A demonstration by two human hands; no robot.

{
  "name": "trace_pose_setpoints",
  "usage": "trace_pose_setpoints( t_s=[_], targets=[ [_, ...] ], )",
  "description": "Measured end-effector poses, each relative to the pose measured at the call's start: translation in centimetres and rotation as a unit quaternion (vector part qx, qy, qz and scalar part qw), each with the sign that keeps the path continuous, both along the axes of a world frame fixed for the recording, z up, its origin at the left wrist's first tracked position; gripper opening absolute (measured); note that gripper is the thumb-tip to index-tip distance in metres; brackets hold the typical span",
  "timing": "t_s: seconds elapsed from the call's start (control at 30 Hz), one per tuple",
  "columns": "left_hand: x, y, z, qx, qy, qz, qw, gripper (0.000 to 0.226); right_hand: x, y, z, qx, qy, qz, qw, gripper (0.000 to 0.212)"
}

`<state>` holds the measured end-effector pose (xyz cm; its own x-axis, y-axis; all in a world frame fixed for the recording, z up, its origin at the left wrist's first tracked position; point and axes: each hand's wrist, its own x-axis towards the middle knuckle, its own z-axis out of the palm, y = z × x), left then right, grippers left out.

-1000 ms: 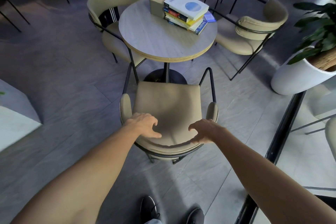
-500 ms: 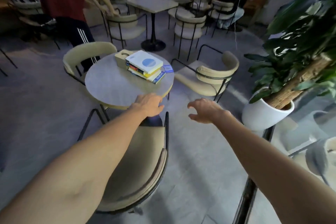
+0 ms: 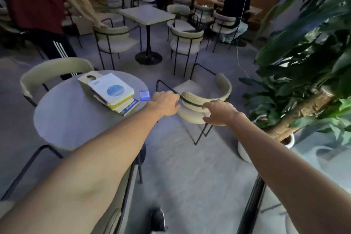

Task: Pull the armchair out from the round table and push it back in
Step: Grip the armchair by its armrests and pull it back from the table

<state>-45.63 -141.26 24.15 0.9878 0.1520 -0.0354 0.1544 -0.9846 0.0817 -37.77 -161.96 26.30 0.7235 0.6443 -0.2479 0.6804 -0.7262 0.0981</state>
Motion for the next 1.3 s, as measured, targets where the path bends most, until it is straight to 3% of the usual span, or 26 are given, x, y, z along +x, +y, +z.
trace_pose_setpoints(
  t_s=[0.43, 0.63, 0.77, 0.93, 1.3],
  targets=[
    [28.1, 0.3, -8.5, -0.004, 0.071, -0.028, 0.997, 0.026, 27.6, 1.6, -10.1, -0.071, 0.025, -0.036, 0.997, 0.065],
    [37.0, -0.1, -17.1, 0.014, 0.147, -0.026, 0.989, 0.046, 38.0, 2.8, -18.5, -0.098, 0.066, 0.006, 0.993, 0.067],
    [40.5, -0.5, -22.4, 0.028, 0.193, -0.008, 0.981, 0.057, 42.0, 2.6, -24.0, -0.130, 0.069, 0.057, 0.987, 0.065],
    [43.2, -0.2, -26.9, 0.041, 0.221, -0.033, 0.974, 0.069, 44.9, 2.8, -28.9, -0.169, 0.069, 0.066, 0.981, 0.043],
    [45.5, -0.9, -28.8, 0.101, 0.217, -0.041, 0.970, 0.073, 48.0, 3.1, -33.4, -0.123, 0.077, 0.044, 0.988, 0.047]
  ],
)
